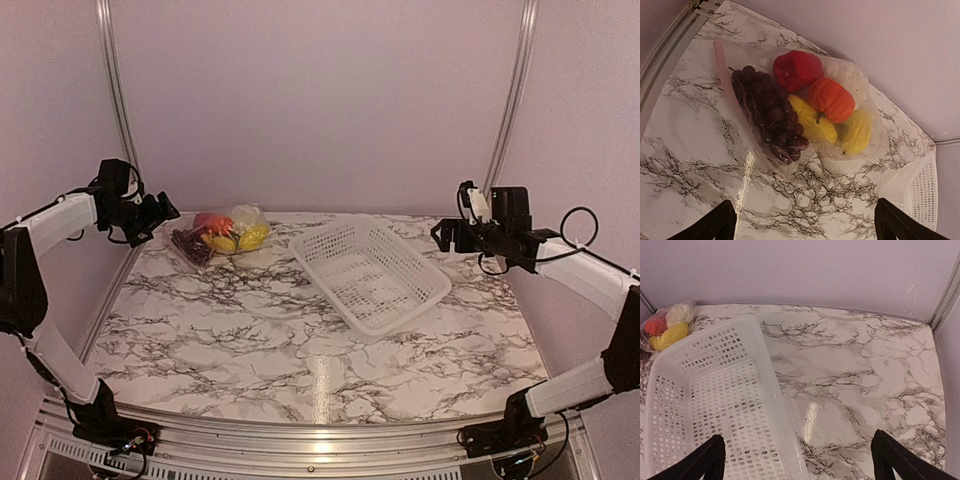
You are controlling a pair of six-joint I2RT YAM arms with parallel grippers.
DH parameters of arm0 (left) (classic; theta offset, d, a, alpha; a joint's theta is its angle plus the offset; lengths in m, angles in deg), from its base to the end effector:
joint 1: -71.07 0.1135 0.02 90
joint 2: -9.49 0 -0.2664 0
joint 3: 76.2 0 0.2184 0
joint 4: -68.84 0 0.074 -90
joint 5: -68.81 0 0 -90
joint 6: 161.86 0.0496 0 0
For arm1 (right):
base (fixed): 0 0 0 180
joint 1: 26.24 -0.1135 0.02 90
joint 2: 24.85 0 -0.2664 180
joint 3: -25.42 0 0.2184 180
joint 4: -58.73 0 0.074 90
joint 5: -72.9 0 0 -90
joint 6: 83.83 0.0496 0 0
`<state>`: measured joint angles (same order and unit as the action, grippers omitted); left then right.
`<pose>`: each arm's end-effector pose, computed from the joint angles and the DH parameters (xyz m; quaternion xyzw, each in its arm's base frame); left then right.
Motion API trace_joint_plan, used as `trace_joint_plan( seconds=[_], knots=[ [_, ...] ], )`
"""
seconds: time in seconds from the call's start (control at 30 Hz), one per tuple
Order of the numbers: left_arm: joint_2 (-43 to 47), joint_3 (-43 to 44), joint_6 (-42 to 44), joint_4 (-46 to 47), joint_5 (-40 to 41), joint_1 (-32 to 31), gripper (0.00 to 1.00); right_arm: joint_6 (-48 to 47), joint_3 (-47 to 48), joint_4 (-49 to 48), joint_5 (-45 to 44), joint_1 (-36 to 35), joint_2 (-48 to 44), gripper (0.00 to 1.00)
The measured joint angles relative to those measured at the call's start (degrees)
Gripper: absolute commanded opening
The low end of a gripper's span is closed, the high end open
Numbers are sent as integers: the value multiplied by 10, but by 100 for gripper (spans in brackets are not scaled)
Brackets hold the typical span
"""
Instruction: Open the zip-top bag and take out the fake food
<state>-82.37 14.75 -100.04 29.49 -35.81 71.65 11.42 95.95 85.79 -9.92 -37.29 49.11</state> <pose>0.3402 -0.0091 0.2975 -0.1717 0.8850 -0.2116 0.3776 0.2644 0.0579 0.2939 -0.0749 0.8638 0.1240 0.4826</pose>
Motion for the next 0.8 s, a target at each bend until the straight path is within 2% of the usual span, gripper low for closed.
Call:
trace_joint_plan(
  seconds=[0.2, 0.5, 0.8],
  knots=[
    [-23, 0, -27, 51, -21, 27, 99, -14, 28, -6, 10, -6, 12, 99],
    [-142, 19, -65, 139, -45, 65, 99, -26, 46, -9, 30, -9, 16, 99],
    [-234, 31, -120, 243, -38, 78, 89, -30, 54, -6, 33, -9, 24, 99]
  ],
)
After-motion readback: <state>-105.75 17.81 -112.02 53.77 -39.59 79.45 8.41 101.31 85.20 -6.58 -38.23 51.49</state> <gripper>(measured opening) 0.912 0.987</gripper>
